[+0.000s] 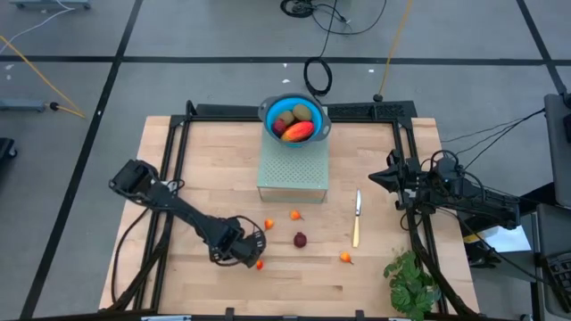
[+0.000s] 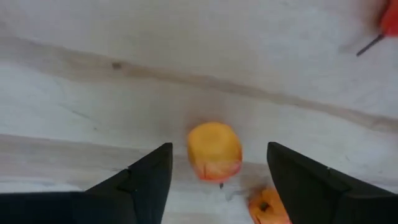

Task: Pick & Place Fruit
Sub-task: Put the peach into the blue strainer bowl on the shelf

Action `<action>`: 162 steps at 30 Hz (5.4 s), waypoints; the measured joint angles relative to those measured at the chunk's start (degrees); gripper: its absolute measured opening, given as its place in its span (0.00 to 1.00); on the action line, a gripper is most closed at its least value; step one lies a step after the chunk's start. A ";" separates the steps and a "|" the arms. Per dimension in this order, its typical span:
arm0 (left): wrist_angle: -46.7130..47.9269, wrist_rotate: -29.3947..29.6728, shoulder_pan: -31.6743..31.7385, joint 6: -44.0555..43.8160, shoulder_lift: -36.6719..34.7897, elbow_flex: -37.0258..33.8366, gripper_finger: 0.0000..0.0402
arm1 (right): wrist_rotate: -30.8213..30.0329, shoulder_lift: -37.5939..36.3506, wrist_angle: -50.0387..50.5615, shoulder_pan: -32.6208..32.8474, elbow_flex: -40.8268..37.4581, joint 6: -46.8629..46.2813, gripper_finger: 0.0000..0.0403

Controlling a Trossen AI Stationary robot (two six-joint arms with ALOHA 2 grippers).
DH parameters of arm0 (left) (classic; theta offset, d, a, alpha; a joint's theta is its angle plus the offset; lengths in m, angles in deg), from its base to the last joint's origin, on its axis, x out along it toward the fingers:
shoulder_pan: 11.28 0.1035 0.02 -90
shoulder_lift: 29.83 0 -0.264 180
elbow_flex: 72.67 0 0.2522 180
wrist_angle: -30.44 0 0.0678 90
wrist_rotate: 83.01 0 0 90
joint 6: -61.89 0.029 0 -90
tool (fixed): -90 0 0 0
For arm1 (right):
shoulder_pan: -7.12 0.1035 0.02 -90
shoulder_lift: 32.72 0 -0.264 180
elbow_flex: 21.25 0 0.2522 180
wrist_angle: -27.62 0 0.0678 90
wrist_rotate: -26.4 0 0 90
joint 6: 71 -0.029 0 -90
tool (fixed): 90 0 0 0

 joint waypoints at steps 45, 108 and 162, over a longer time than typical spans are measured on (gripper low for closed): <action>-1.94 -5.83 1.11 4.68 1.55 0.02 0.42 | -0.22 0.03 0.02 0.00 -0.15 1.48 0.00; -21.79 4.27 25.68 66.26 -37.15 0.15 0.22 | -0.27 0.05 0.00 0.00 -0.15 1.46 0.00; -37.99 15.40 35.03 175.39 -37.07 0.15 0.22 | -0.24 0.05 0.00 -0.02 -0.15 1.48 0.00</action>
